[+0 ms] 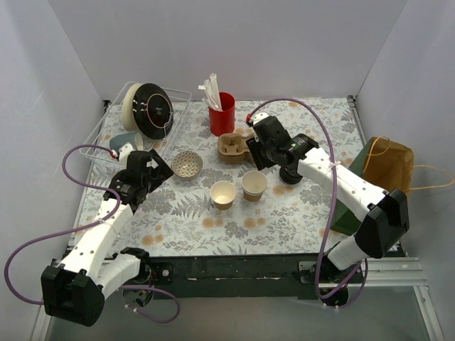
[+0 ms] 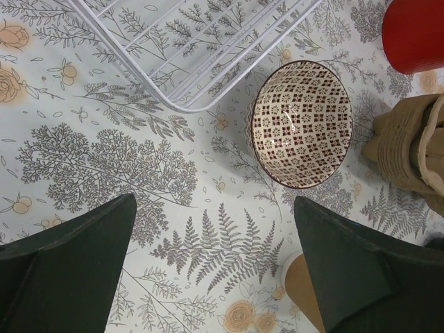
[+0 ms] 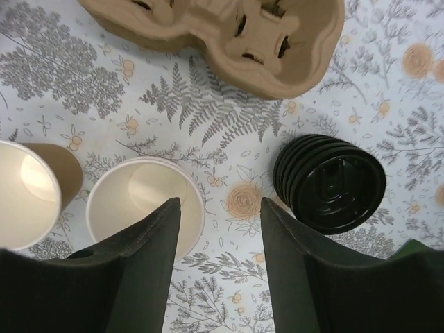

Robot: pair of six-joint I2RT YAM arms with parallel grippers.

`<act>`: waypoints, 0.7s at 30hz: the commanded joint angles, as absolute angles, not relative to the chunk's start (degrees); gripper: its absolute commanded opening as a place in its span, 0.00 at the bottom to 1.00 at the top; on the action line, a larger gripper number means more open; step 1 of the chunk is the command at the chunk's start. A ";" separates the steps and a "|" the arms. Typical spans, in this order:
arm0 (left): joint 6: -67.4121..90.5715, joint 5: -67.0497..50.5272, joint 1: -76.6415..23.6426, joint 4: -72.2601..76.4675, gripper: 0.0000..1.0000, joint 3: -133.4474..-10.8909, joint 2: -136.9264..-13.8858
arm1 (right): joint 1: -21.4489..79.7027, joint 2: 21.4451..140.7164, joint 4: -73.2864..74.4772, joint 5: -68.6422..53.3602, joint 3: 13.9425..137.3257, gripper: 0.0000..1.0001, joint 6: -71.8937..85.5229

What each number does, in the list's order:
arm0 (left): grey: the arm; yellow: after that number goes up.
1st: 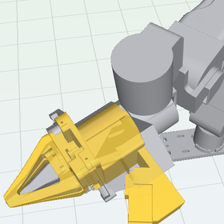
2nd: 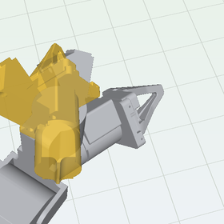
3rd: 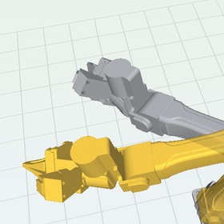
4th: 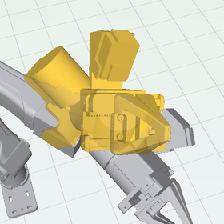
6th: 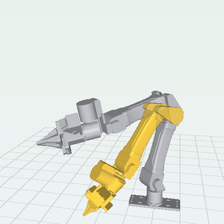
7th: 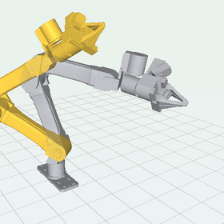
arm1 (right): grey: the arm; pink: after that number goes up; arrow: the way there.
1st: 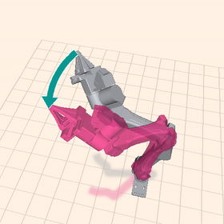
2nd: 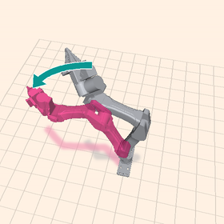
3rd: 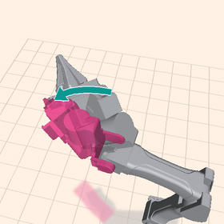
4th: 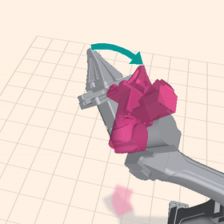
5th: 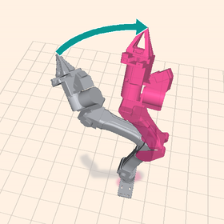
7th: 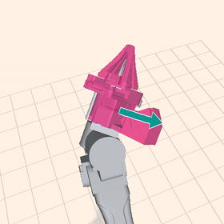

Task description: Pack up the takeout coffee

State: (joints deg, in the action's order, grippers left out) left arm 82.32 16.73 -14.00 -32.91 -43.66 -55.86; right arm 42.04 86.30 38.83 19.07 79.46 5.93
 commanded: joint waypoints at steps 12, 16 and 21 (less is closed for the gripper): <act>80.86 15.64 -13.71 -32.08 0.98 -42.80 -55.46 | 38.06 91.40 32.17 6.33 71.19 0.54 7.38; 80.77 15.73 -13.80 -32.08 0.98 -42.80 -55.63 | 37.71 92.81 31.55 5.80 70.49 0.46 7.21; 81.04 17.05 -13.80 -32.43 0.98 -42.98 -55.72 | 37.18 94.39 31.64 5.97 70.75 0.38 7.03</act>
